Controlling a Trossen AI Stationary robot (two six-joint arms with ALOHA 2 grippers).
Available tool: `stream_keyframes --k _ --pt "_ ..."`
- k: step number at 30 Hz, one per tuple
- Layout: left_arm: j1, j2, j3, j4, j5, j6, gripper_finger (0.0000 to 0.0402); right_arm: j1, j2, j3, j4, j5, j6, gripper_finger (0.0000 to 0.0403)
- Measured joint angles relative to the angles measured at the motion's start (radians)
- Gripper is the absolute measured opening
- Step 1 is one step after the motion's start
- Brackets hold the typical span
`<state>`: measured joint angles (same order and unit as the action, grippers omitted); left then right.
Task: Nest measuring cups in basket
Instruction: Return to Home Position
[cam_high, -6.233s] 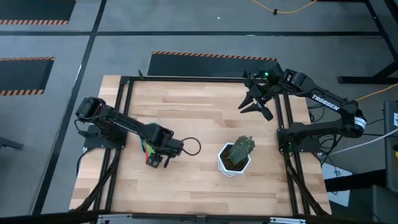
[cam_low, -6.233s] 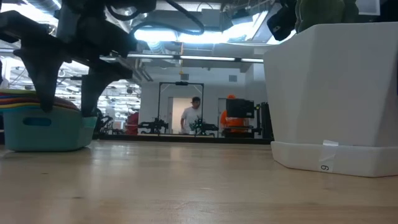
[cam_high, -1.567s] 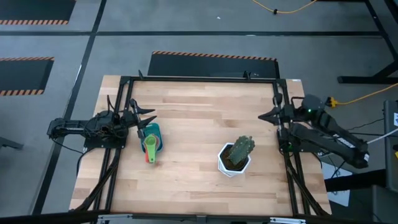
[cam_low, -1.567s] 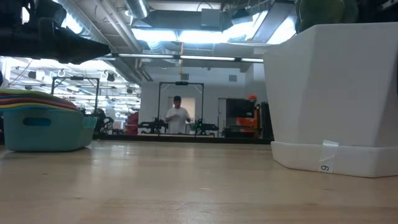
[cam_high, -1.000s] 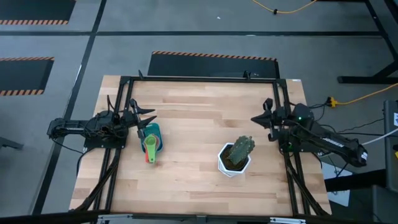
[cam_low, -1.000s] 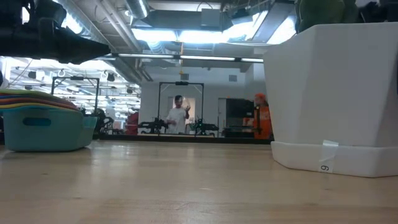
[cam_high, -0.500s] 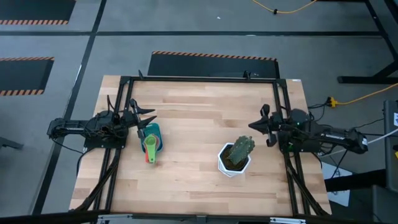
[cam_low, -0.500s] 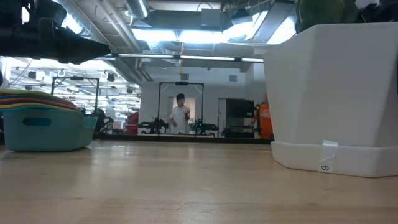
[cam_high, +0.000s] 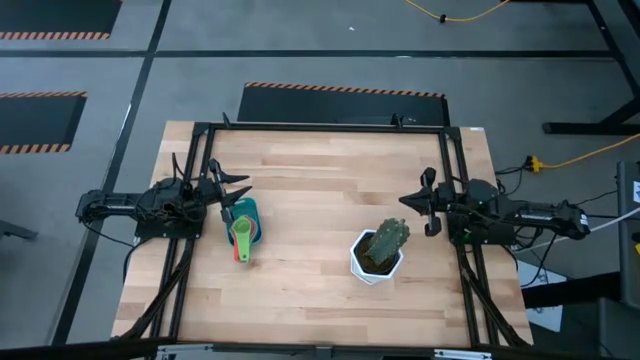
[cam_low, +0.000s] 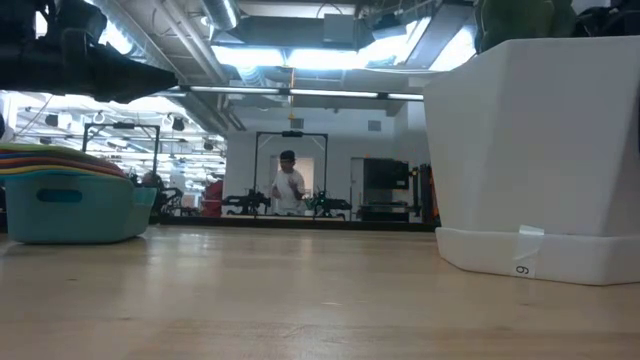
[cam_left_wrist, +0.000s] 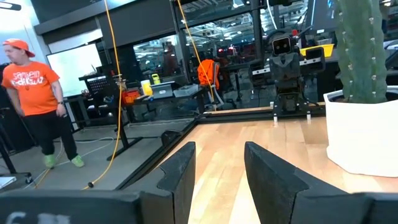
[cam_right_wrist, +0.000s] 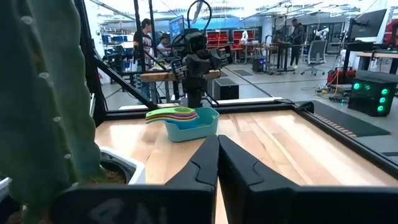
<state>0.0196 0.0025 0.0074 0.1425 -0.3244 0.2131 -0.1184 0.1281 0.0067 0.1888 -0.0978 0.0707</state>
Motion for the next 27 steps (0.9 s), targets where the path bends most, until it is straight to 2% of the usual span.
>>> stream_keyframes --k 9,27 --pt "0.0 0.0 0.0 0.0 0.0 0.0 0.0131 0.0 -0.126 0.0 -0.115 0.0 0.025 0.0011" --pt "0.0 0.0 0.0 0.0 0.0 0.0 0.0131 -0.001 -0.123 0.008 -0.17 0.002 -0.025 0.0011"
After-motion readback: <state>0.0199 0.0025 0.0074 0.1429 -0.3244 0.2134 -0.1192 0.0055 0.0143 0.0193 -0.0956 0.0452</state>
